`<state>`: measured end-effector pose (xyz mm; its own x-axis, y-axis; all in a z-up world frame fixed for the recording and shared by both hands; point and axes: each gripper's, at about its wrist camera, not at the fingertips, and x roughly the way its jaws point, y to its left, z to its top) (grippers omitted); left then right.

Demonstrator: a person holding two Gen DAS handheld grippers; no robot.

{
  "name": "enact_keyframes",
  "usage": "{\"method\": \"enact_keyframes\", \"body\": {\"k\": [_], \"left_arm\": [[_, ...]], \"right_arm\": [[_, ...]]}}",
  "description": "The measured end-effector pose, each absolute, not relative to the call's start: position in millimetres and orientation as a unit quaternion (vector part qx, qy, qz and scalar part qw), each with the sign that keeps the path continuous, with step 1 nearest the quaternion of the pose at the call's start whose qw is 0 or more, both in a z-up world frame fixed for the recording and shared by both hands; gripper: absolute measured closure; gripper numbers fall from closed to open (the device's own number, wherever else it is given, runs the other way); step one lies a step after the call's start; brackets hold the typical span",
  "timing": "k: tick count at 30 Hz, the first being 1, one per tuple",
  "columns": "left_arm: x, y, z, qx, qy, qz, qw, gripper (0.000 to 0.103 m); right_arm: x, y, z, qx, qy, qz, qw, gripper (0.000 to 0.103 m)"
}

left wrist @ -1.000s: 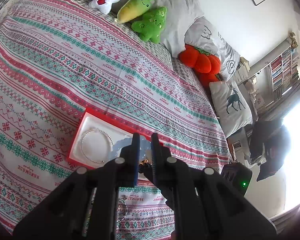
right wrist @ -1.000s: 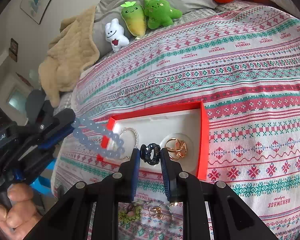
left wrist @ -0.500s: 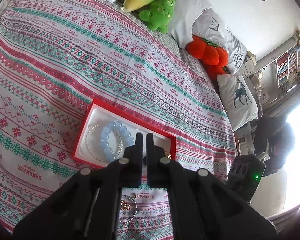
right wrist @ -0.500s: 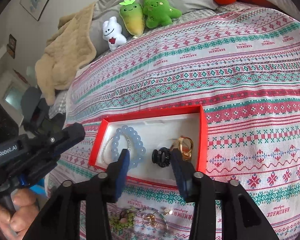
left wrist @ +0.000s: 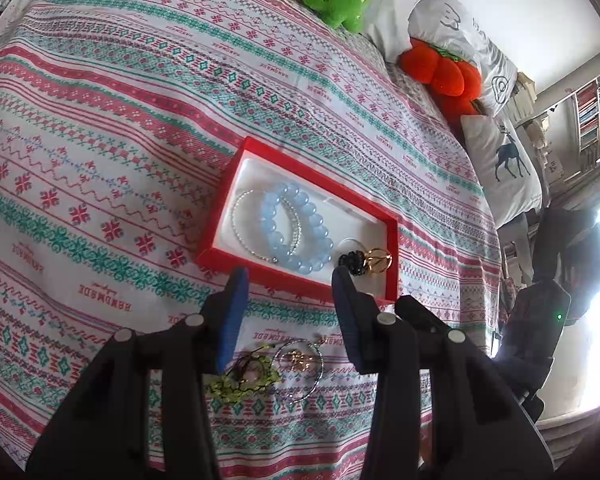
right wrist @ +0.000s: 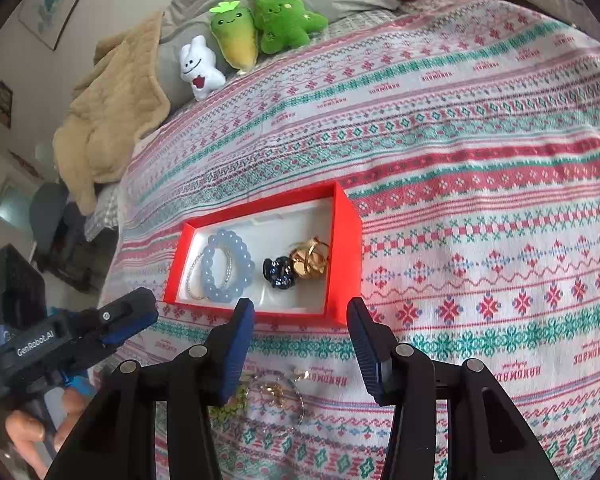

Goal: Organize jewelry
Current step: 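Move both tools back over the remaining jewelry, then grasp the green beaded bracelet with the left tool while the right tool grasps a gold piece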

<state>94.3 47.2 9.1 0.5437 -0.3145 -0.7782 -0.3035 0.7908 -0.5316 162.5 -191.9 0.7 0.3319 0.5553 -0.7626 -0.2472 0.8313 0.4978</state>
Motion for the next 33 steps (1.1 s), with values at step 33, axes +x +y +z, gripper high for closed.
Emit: {"method": "enact_keyframes", "body": {"k": [33], "left_arm": [[73, -17, -26, -0.194, 0.588, -0.028, 0.785, 0.068]], "right_arm": [[125, -156, -24, 0.029, 0.562, 0.283, 0.777, 0.071]]}}
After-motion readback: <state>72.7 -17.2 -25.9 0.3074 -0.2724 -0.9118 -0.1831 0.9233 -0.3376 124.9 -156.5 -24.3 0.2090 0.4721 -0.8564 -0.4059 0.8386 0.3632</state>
